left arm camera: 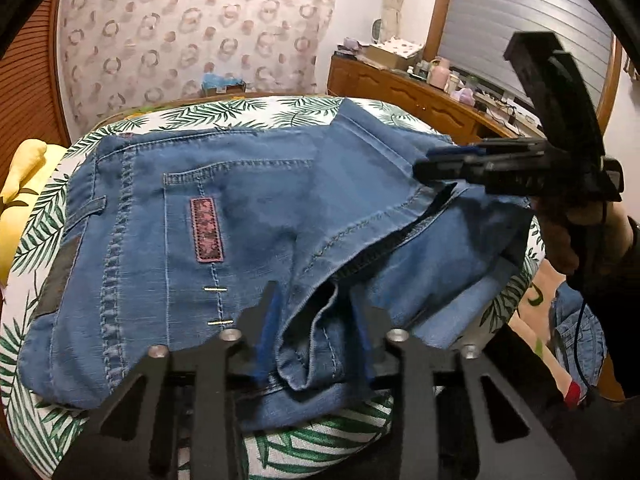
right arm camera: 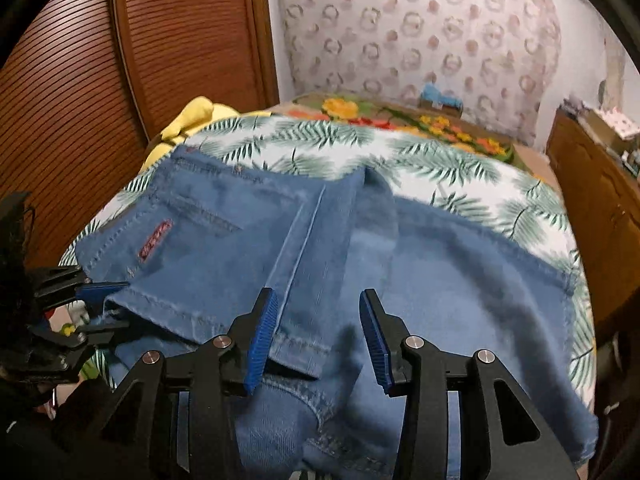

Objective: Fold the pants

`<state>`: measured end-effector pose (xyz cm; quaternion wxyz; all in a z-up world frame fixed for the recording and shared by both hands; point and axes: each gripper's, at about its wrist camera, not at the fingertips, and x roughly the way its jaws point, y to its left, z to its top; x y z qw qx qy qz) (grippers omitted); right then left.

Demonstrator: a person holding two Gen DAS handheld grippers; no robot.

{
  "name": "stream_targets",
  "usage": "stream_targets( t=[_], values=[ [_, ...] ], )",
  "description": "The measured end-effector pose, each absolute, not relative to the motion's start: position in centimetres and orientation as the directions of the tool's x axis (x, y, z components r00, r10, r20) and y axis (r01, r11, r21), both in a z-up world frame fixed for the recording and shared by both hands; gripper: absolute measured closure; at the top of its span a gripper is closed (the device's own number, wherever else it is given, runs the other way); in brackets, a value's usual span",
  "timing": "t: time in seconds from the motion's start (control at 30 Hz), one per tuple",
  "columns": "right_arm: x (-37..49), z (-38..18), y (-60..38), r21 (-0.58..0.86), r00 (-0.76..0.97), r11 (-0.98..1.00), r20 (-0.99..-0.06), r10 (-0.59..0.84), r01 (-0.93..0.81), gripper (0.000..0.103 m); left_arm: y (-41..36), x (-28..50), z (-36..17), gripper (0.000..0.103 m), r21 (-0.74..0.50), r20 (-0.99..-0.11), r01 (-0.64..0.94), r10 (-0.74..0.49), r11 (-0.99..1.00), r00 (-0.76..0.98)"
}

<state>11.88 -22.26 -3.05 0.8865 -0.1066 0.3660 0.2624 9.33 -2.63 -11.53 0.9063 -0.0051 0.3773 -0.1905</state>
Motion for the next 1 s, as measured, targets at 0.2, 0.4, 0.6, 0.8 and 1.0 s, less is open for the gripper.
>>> stream_targets(
  t=[0.2,0.4,0.6,0.8,1.0],
  values=[
    [13.2,-3.1,-21.5,0.043,0.549,0.810,-0.715,0.434,-0.584,0.085,-3.2,9.3,-10.7,0.095,-0.114,-0.670,0.351,-0.332,0.930,0.664],
    [11.9,2.1,-20.1,-0.005,0.609,0.782,-0.631,0.481,-0.623,0.096,-2.1,7.1,-6.8,0.096,-0.071,-0.589,0.348,-0.321,0.935,0.742],
    [10.7,8.0,-16.7,-0.074,0.665,0.750,-0.526,0.531,-0.658,0.097,1.5,5.5,-3.0,0.096,-0.063,-0.510,0.298,-0.288,0.952,0.811],
    [10.6,9.5,-13.2,-0.090,0.656,0.720,-0.500,0.565,-0.688,0.097,4.5,5.7,-2.8,0.096,-0.064,-0.501,0.235,-0.235,0.970,0.833],
    [12.3,9.3,-11.0,-0.121,0.647,0.697,-0.508,0.569,-0.707,0.097,6.4,5.5,-3.8,0.096,-0.083,-0.513,0.197,-0.211,0.977,0.832]
  ],
)
